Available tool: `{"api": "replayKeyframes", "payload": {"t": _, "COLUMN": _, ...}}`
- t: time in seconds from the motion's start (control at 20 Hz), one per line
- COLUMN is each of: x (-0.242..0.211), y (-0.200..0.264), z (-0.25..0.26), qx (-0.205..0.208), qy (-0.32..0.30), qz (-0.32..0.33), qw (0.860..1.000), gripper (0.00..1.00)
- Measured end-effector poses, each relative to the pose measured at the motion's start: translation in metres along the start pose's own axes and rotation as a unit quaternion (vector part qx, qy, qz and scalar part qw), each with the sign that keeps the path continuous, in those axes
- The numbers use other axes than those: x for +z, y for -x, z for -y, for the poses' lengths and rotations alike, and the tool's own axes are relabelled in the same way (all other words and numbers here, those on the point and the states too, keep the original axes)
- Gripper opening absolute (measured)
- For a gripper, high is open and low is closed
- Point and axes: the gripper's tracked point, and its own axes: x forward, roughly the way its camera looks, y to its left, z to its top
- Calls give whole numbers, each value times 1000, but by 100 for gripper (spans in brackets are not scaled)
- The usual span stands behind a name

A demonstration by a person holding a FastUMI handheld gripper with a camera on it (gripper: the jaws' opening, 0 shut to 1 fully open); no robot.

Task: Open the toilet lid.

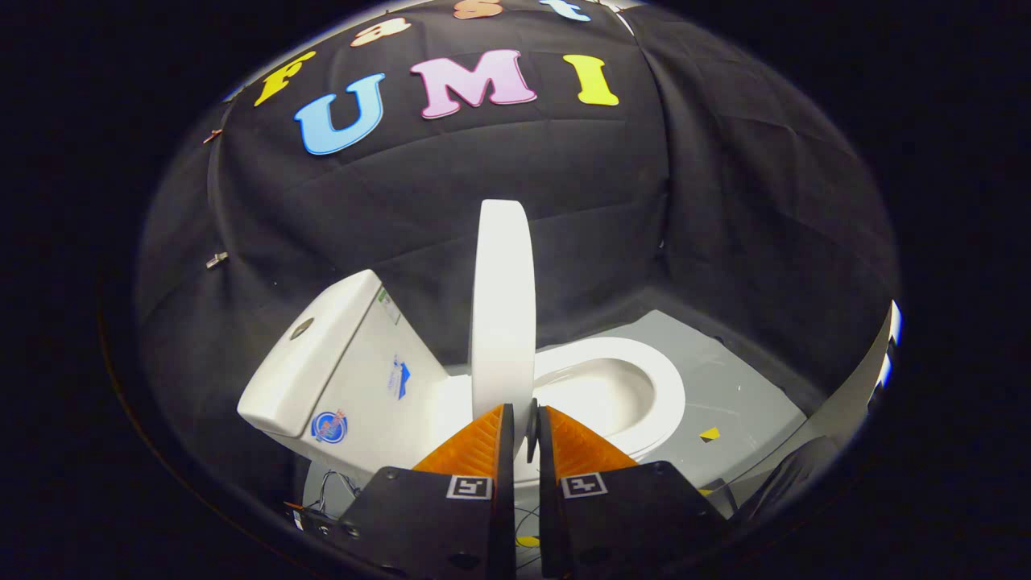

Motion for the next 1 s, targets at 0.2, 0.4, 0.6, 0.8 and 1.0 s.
{"api": "replayKeyframes", "payload": {"t": 0.2, "x": 1, "y": 7, "z": -42, "qx": 13, "qy": 44, "qz": 22, "qw": 999, "gripper": 17}}
{"api": "replayKeyframes", "payload": {"t": 0.4, "x": -2, "y": 8, "z": -79, "qx": 19, "qy": 85, "qz": 47, "qw": 995, "gripper": 17}}
{"api": "replayKeyframes", "payload": {"t": 0.6, "x": -9, "y": 7, "z": -116, "qx": 39, "qy": 116, "qz": 55, "qw": 991, "gripper": 17}}
{"api": "replayKeyframes", "payload": {"t": 0.8, "x": -17, "y": 3, "z": -146, "qx": 55, "qy": 146, "qz": 57, "qw": 986, "gripper": 17}}
{"api": "replayKeyframes", "payload": {"t": 1.0, "x": -24, "y": -1, "z": -163, "qx": 59, "qy": 159, "qz": 54, "qw": 984, "gripper": 21}}
